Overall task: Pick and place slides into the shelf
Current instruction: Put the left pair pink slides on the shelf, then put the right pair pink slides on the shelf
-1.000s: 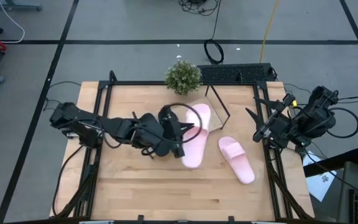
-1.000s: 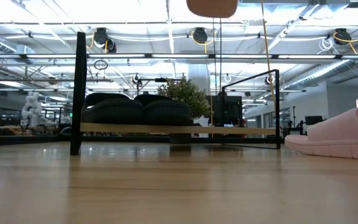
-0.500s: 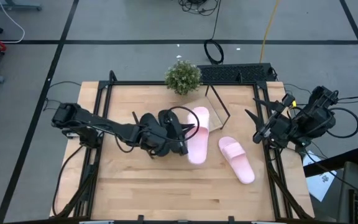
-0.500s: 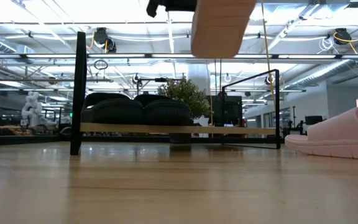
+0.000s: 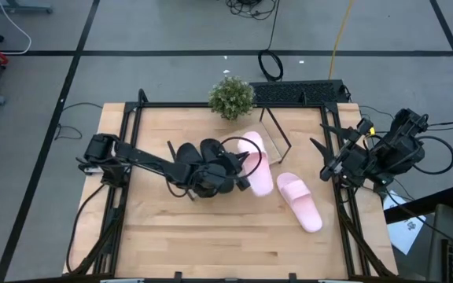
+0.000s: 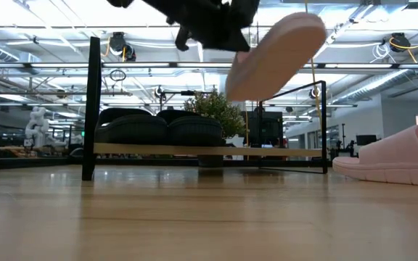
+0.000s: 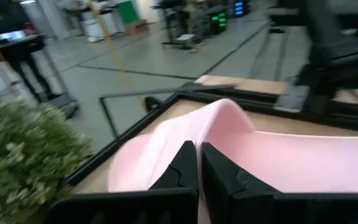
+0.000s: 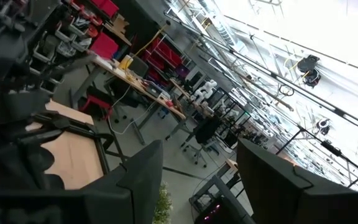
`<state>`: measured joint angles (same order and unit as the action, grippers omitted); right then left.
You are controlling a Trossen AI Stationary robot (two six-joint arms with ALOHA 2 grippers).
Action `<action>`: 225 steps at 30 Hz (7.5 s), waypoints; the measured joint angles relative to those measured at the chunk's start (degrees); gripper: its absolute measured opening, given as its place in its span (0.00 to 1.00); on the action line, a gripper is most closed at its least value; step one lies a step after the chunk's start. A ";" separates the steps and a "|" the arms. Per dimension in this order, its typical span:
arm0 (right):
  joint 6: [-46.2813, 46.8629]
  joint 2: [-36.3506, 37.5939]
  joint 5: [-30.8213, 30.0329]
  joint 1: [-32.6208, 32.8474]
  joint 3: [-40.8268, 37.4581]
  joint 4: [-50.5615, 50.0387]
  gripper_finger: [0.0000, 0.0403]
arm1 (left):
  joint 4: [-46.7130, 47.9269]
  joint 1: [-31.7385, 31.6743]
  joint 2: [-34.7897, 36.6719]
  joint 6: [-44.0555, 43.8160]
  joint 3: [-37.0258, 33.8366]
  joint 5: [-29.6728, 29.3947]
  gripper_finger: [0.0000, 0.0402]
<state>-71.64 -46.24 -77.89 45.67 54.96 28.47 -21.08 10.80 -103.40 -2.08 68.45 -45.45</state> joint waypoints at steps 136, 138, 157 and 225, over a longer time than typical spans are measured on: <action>2.14 -0.44 0.09 0.02 -4.28 0.00 0.49 | 22.92 -4.11 -1.96 -8.45 0.94 -3.22 0.30; 3.43 -0.44 0.08 0.02 -4.28 -0.39 0.49 | 22.78 -3.20 -0.04 -8.02 0.94 -3.22 0.30; 21.01 -5.97 -12.04 10.80 -15.08 -10.32 0.49 | 23.31 12.10 11.48 2.00 0.96 -11.55 0.30; -27.85 -31.12 8.70 20.95 19.69 15.84 0.49 | 24.04 14.96 11.50 -5.03 0.94 -8.46 0.30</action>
<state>-99.49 -77.35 -69.19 66.62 74.64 44.31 2.95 25.76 -91.90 -7.10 69.38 -53.91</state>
